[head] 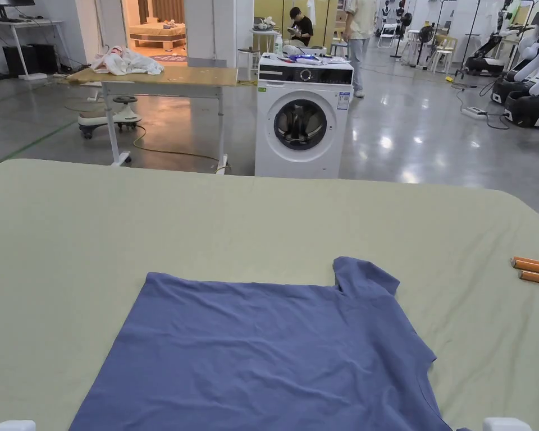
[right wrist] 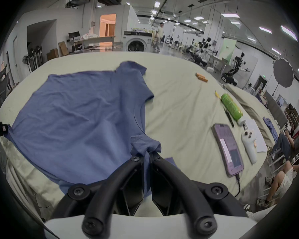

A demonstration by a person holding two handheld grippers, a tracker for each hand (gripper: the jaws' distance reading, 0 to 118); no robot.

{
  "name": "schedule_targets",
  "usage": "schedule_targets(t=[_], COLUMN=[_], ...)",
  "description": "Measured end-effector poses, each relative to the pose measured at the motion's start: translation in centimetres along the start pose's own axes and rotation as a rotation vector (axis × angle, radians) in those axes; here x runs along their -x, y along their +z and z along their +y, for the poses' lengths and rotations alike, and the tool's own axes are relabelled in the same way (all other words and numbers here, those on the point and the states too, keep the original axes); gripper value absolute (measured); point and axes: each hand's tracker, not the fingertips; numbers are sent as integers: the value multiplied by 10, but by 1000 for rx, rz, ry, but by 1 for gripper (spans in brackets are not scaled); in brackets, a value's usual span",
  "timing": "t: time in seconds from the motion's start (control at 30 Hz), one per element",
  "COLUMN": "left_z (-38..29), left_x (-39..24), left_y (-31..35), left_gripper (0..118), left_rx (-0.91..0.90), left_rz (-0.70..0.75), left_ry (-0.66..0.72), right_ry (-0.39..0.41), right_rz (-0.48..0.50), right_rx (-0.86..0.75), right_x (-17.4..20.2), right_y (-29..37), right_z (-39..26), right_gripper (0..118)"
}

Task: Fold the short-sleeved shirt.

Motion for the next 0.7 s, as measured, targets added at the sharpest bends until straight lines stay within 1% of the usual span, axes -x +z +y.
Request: schedule_targets(t=[0.1, 0.13, 0.17, 0.2, 0.27, 0.3, 0.33, 0.37, 0.43, 0.57, 0.67, 0.7], left_z=[-2, -1, 0, 3, 11, 13, 19, 25, 37, 61, 75, 78], left_x=[2, 2, 2, 2, -2, -8, -12, -17, -28, -51, -70, -76], left_y=[-8, -10, -11, -11, -8, -3, 0, 4, 11, 25, 31, 33], left_gripper=[2, 4, 9, 15, 31, 41, 53, 55, 55, 54, 53, 51], left_rx=[3, 2, -3, -15, -53, -76, -114, -145, -216, -384, -494, -523], left_rz=[-2, -3, -11, -19, -27, -34, -31, -28, -40, -26, 26, 43], left_ry=[15, 21, 31, 45, 55, 47, 31, 14, -21, -38, -79, -90], right_ry=[-20, -21, -21, -20, -9, -8, -15, -27, -41, -52, -74, -82], right_rz=[6, 6, 8, 7, -8, -16, -10, -2, 10, 7, 17, 19], right_rx=[7, 10, 7, 3, -18, -55, -97, -138, -223, -380, -495, -522], right_x=[-2, -1, 0, 1, 5, 6, 7, 8, 13, 31, 49, 54], right_y=[-11, -14, -14, -14, -6, -2, 2, 7, 15, 24, 27, 28], right_z=[-6, -6, -6, -4, 4, 9, 16, 22, 36, 63, 79, 83], right_gripper=[5, 6, 9, 15, 50, 63, 72, 75, 80, 81, 81, 81])
